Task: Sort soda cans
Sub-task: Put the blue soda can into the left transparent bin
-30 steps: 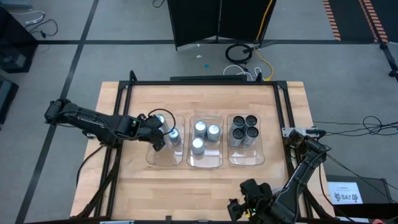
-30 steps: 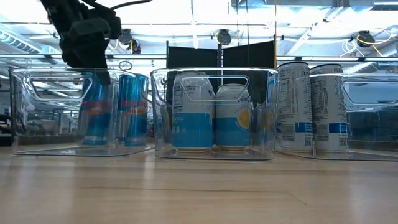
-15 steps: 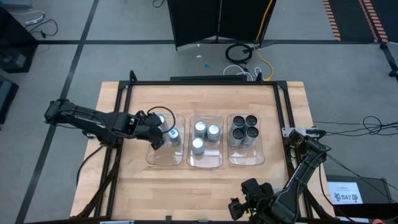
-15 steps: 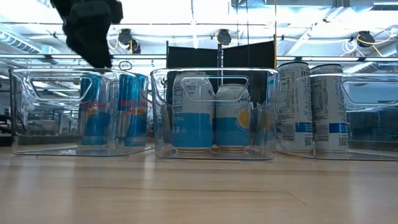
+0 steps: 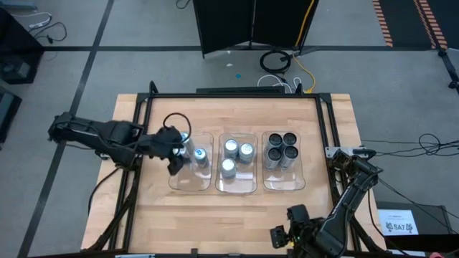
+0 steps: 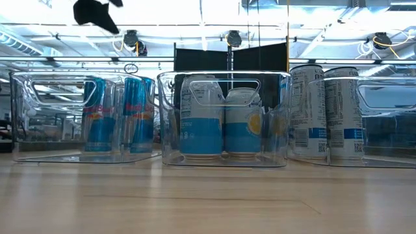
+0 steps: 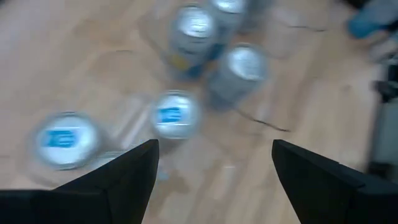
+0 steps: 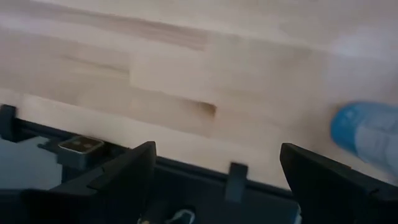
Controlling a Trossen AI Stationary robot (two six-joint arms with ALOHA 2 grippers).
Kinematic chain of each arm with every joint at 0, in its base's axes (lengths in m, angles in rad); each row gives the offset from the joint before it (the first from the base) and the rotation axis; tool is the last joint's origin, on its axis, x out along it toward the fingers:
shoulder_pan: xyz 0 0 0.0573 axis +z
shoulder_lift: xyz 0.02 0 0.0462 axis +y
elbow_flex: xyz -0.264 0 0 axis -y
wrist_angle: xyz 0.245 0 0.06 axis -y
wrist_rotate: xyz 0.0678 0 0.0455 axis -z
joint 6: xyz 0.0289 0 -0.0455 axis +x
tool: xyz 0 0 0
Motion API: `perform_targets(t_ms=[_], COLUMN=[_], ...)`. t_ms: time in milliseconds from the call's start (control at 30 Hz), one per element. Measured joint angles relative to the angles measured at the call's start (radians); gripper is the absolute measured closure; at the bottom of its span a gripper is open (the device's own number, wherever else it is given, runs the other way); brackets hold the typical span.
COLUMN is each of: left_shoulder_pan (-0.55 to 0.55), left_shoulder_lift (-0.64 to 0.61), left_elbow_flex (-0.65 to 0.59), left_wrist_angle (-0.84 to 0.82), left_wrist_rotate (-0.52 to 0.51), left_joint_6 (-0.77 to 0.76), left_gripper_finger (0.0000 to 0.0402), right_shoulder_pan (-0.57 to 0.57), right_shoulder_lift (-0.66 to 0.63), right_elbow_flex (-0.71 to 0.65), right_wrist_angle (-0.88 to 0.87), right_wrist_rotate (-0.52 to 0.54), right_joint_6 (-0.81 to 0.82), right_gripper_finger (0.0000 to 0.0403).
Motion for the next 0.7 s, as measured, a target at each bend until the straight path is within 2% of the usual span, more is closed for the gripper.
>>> perform_targets(t_ms=[133, 300, 367, 700], left_shoulder_pan=[-0.051, -0.102, -0.113, -0.126], left_shoulder_lift=[0.000, 0.005, 0.006, 0.009], left_elbow_flex=[0.000, 0.000, 0.000, 0.000], left_wrist_angle=[0.072, 0.104, 0.104, 0.093], left_wrist_rotate=[0.028, 0.028, 0.028, 0.015], left_joint_6=[0.000, 0.001, 0.001, 0.010], left_gripper_finger=[0.0079, 0.0079, 0.0079, 0.0079], right_shoulder_pan=[0.000, 0.016, 0.033, 0.086], right_shoulder_lift=[0.000, -0.002, -0.002, -0.002], right_elbow_flex=[0.000, -0.035, -0.040, -0.033], right_wrist_angle=[0.000, -0.002, -0.001, 0.009], right_wrist_rotate=[-0.067, -0.300, -0.352, -0.361], right_joint_6=[0.007, 0.018, 0.033, 0.041], right_gripper_finger=[0.0067, 0.0067, 0.0067, 0.0067])
